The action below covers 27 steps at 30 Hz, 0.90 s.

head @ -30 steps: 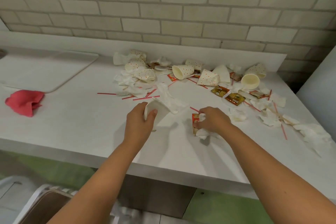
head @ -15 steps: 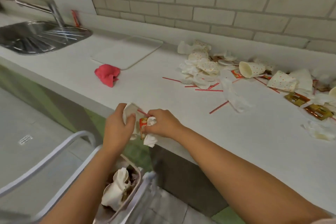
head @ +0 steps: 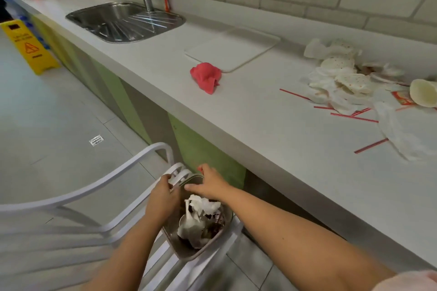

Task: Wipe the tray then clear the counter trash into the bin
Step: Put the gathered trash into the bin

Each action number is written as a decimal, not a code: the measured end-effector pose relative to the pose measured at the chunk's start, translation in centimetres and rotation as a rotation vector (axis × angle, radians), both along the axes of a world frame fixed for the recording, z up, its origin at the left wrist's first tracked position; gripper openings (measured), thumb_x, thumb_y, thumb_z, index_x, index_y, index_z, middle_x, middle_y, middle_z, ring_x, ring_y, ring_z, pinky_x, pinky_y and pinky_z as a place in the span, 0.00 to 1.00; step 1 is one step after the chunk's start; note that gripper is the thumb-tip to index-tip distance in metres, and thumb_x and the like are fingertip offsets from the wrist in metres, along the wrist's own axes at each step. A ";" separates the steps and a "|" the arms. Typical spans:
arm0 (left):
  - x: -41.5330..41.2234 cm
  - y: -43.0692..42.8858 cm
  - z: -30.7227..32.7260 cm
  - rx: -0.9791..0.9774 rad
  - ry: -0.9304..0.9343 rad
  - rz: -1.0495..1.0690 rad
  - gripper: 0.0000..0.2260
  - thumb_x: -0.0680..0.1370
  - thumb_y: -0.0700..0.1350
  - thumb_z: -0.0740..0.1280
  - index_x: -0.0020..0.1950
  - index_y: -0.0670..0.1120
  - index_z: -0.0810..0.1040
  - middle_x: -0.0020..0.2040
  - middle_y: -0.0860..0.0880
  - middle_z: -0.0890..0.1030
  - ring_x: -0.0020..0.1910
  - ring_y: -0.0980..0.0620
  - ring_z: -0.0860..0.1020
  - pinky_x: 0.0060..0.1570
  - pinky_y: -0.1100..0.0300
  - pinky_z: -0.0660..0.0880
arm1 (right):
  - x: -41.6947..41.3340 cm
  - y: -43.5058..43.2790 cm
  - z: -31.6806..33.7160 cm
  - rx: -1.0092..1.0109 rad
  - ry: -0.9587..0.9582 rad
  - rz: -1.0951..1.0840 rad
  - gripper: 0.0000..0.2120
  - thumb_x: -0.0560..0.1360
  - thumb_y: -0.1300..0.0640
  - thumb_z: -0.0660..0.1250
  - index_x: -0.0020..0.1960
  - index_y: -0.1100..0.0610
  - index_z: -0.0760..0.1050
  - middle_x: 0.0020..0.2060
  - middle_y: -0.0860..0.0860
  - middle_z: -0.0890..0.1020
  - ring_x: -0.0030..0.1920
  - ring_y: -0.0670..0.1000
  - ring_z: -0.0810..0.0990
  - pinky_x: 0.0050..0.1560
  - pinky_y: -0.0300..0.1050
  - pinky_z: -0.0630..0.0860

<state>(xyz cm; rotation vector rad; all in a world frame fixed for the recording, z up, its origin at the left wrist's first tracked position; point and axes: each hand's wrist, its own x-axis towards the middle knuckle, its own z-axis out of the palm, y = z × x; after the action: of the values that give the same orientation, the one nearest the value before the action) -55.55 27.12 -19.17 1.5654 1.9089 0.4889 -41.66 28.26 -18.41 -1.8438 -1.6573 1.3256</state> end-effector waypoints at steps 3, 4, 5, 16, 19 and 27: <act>-0.6 0.4 -0.3 0.003 0.014 -0.003 0.18 0.78 0.43 0.62 0.67 0.42 0.67 0.58 0.42 0.78 0.55 0.43 0.76 0.48 0.57 0.68 | -0.7 0.8 -0.8 0.001 0.090 -0.150 0.11 0.80 0.55 0.57 0.55 0.60 0.72 0.48 0.56 0.75 0.53 0.56 0.75 0.53 0.44 0.71; -0.7 0.5 -0.2 0.004 0.012 -0.001 0.19 0.78 0.44 0.62 0.67 0.42 0.67 0.58 0.42 0.78 0.55 0.43 0.76 0.48 0.57 0.68 | -0.8 1.0 -1.0 0.012 0.132 -0.189 0.11 0.81 0.56 0.54 0.51 0.59 0.74 0.43 0.54 0.76 0.49 0.56 0.75 0.47 0.43 0.70; -0.8 0.6 -0.2 0.009 0.006 0.002 0.19 0.77 0.44 0.63 0.67 0.43 0.67 0.57 0.42 0.78 0.55 0.44 0.76 0.47 0.58 0.68 | -0.8 1.2 -1.0 0.017 0.177 -0.214 0.12 0.81 0.57 0.53 0.47 0.57 0.74 0.39 0.51 0.75 0.45 0.53 0.74 0.43 0.40 0.69; 2.2 1.4 2.2 0.136 -0.065 -0.083 0.16 0.78 0.42 0.63 0.65 0.43 0.69 0.49 0.49 0.76 0.44 0.53 0.74 0.44 0.62 0.67 | 1.7 1.0 -0.1 0.014 0.080 -0.119 0.16 0.80 0.59 0.56 0.68 0.57 0.68 0.63 0.58 0.71 0.55 0.53 0.74 0.51 0.38 0.68; 3.9 1.4 3.4 0.184 -0.095 -0.120 0.15 0.78 0.41 0.62 0.64 0.42 0.71 0.48 0.48 0.76 0.40 0.53 0.74 0.36 0.64 0.66 | 3.2 0.9 1.4 0.082 0.055 -0.111 0.14 0.80 0.62 0.57 0.63 0.61 0.72 0.56 0.55 0.75 0.44 0.47 0.72 0.37 0.30 0.65; 12.1 0.7 7.3 0.312 -0.251 -0.247 0.09 0.78 0.40 0.62 0.57 0.44 0.75 0.44 0.48 0.78 0.39 0.52 0.77 0.38 0.63 0.71 | 9.7 -2.5 7.5 0.269 -0.132 -0.114 0.08 0.77 0.61 0.60 0.48 0.61 0.78 0.48 0.59 0.82 0.43 0.54 0.76 0.45 0.44 0.71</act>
<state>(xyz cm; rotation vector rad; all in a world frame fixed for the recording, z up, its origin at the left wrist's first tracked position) -43.46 27.80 -11.85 1.8100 1.4794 0.8604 -31.94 25.71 -10.88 -1.8644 -1.6730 0.9033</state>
